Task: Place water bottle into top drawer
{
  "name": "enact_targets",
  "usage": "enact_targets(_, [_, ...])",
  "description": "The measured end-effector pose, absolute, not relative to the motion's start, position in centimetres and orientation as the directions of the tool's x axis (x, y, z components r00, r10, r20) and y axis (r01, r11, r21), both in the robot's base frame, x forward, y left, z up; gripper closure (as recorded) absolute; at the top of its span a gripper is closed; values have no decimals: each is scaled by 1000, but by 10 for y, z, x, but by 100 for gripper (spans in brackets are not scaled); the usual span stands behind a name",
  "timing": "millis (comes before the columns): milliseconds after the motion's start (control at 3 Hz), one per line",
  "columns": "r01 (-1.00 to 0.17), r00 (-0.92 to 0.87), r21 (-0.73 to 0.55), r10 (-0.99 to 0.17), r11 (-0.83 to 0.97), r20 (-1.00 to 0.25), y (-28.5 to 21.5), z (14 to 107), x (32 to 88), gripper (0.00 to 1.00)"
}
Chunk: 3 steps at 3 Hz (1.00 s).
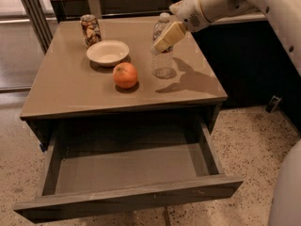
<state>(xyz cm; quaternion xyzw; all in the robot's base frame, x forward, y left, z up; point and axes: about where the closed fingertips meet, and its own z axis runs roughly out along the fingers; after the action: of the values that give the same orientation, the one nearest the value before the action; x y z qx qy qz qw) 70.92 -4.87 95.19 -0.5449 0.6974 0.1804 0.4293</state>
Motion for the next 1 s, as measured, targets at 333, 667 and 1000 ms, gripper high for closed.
enact_targets(333, [-930,-46,-190,-612,315,-790,-37,940,711,3])
enact_targets(667, [-931,-46,-188,-612,313,-789,-36,939,711,20])
enact_targets(1000, [-931,-46,-188,-612,313,-789,-36,939,711,43])
